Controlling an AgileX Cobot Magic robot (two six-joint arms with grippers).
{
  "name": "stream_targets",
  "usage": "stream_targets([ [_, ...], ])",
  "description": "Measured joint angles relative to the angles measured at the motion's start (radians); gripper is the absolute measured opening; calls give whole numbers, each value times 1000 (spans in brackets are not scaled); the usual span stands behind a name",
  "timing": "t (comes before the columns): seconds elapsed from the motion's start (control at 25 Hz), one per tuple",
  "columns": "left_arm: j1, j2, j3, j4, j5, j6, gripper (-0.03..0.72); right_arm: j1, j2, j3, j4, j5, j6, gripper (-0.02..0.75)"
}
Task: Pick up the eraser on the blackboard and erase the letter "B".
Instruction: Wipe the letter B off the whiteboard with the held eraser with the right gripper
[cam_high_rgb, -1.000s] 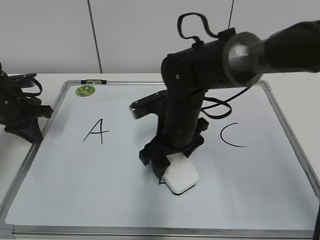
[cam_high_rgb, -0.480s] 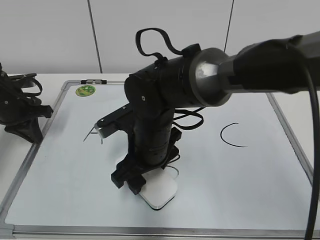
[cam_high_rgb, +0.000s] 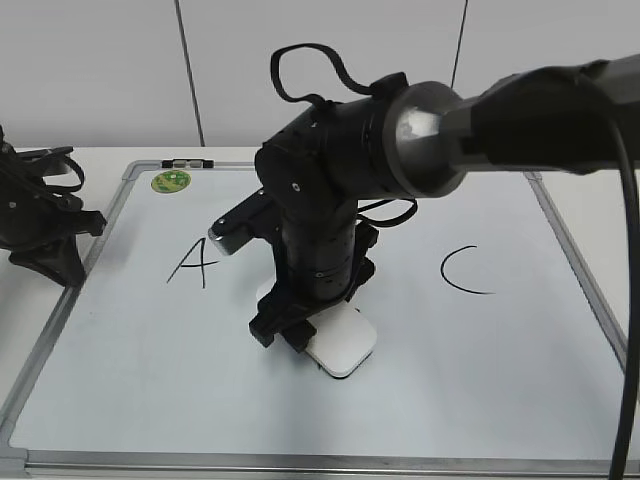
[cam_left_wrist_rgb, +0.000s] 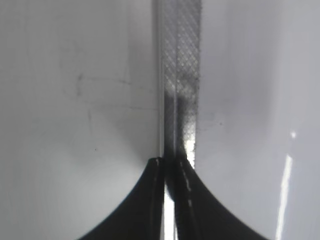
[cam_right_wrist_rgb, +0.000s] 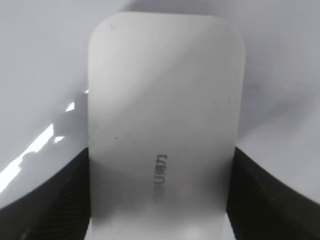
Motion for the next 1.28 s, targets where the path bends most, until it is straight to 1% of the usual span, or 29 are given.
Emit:
stream_targets([
  [0.16, 0, 0, 0, 0, 0, 0, 8, -9, 0, 0, 10, 7, 0, 559],
  [0.44, 0, 0, 0, 0, 0, 0, 8, -10, 0, 0, 68, 16, 0, 559],
  [1.0, 0, 0, 0, 0, 0, 0, 8, -10, 13, -4, 68, 28, -19, 559],
  [1.28, 0, 0, 0, 2, 0, 0, 8, -14, 13, -4, 48, 28, -19, 558],
])
